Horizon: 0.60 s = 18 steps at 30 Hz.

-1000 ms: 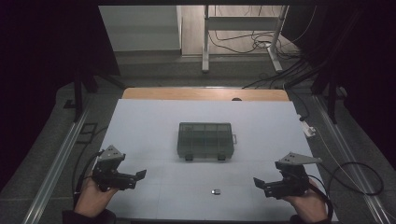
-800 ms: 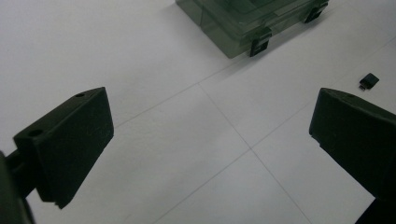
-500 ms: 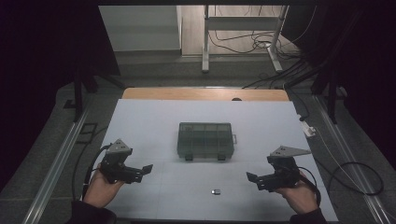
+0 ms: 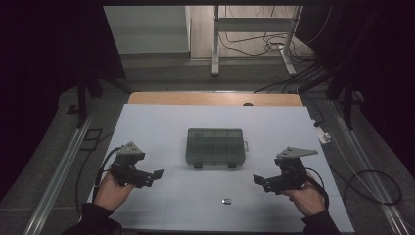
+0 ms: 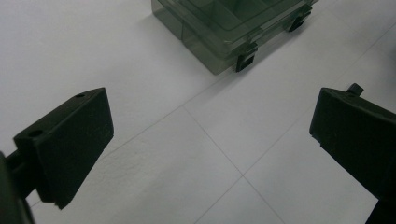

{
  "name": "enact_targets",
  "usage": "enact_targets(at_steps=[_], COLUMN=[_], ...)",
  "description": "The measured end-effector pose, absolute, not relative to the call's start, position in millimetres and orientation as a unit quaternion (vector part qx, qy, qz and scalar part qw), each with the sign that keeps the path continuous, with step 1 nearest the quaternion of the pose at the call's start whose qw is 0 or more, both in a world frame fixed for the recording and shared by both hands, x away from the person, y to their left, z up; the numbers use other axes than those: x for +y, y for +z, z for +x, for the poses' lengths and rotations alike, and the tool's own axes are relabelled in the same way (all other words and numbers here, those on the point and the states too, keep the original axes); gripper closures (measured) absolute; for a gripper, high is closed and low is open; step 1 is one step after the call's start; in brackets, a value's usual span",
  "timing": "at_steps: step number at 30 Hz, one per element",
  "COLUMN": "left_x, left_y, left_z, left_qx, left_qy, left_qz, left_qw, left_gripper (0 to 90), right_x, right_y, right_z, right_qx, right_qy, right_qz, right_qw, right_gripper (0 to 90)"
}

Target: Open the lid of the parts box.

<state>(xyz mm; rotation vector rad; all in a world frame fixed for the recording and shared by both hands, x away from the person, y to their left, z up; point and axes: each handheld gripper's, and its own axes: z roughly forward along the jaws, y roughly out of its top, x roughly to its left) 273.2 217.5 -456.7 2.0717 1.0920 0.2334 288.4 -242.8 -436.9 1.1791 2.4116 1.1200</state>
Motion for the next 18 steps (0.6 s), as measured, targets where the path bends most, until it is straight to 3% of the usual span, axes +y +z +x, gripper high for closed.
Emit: enact_targets(at_steps=[18], left_x=[194.3], left_y=[-467.1], left_z=[299.6], left_qx=[0.389], left_qy=[0.122], left_qz=[0.833], left_qw=[0.375], left_gripper=[0.0], right_x=[-233.7], right_y=[-442.4], right_z=[307.8], right_qx=[0.834], right_qy=[0.371], right_qz=[0.393], right_qw=[0.112], right_gripper=[0.0])
